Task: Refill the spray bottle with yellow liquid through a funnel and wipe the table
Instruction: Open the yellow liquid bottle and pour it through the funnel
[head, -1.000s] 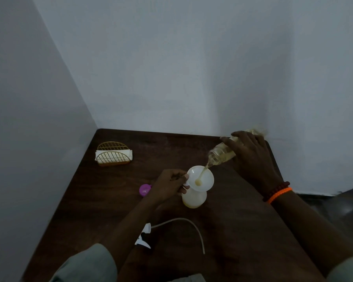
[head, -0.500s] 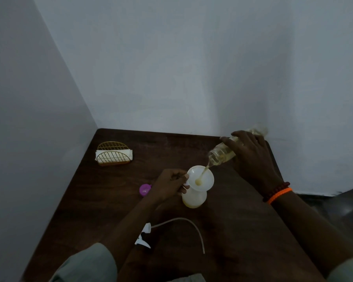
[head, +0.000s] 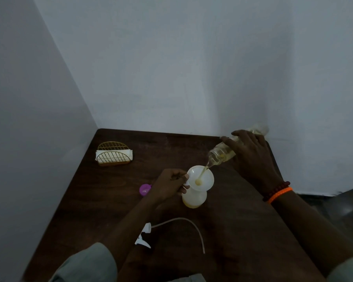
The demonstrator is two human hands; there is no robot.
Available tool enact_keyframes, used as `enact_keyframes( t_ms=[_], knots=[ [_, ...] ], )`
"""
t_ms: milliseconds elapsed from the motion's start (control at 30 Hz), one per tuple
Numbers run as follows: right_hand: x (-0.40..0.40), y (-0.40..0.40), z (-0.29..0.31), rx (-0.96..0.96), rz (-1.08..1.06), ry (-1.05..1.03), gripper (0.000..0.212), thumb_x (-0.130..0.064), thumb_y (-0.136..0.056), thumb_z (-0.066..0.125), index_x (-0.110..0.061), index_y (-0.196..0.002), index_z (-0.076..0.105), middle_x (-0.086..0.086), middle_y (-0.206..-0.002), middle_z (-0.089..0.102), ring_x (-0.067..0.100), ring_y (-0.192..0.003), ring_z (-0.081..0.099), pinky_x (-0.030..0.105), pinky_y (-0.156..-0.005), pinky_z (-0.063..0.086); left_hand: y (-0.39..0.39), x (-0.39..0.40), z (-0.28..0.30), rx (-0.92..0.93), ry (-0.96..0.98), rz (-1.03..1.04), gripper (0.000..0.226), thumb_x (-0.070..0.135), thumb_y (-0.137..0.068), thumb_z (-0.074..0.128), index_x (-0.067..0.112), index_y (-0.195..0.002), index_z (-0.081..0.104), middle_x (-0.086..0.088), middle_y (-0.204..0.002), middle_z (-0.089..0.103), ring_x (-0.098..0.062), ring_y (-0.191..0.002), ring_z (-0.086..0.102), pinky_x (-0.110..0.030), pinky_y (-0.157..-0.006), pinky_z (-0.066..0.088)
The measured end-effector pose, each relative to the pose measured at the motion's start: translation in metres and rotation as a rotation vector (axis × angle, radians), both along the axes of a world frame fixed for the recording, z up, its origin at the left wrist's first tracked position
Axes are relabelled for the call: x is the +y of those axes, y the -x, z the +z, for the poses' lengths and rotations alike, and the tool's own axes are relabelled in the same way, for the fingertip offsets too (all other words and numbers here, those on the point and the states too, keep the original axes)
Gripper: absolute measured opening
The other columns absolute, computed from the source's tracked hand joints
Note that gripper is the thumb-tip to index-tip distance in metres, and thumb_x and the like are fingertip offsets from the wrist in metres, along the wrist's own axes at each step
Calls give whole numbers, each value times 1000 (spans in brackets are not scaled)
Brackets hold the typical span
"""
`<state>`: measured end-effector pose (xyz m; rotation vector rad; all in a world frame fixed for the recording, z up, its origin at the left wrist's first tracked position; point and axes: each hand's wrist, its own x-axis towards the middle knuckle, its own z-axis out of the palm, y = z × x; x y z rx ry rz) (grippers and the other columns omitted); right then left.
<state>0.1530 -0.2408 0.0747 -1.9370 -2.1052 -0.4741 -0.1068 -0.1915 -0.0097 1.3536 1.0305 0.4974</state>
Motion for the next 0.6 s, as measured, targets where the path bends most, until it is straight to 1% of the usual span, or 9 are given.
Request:
enact_keyframes(
  t_ms=[167,267,400,500,600],
  knots=[
    [1,1,0,-17,-2,-6,65,-13,-72,83,-20,-132,60,19,-131,57,37,-120,55,54,-95,45,0,0,1,3,-1,-1,19,19,-98,59,11,-110,70,-6,-83,73,-22,-76,69,-40,-74,58],
    [2,1,1,-20,-9,-4,64,-14,-73,82,-20,-132,60,20,-131,57,37,-120,55,54,-96,45,0,0,3,-2,-3,-2,19,19,-98,59,10,-110,70,-6,-83,73,-22,-76,69,-38,-73,58],
    [4,-1,3,-22,-8,-8,62,-16,-75,80,-22,-133,60,17,-132,56,35,-121,54,52,-98,44,-2,-1,6,-13,11,6,22,19,-98,58,7,-113,69,-10,-84,72,-20,-71,67,-33,-67,56],
    [4,-2,3,-18,-6,-11,63,-14,-74,81,-21,-133,60,18,-132,56,36,-121,54,53,-98,44,-1,0,4,-9,1,-6,22,20,-98,58,8,-113,69,-10,-86,73,-20,-74,68,-37,-72,57],
    [4,-2,2,-23,-8,-10,64,-17,-73,83,-20,-132,60,19,-132,57,37,-122,54,54,-99,44,-1,1,2,1,-1,-4,21,19,-98,58,9,-113,70,-10,-86,73,-20,-73,68,-37,-73,58]
  ],
)
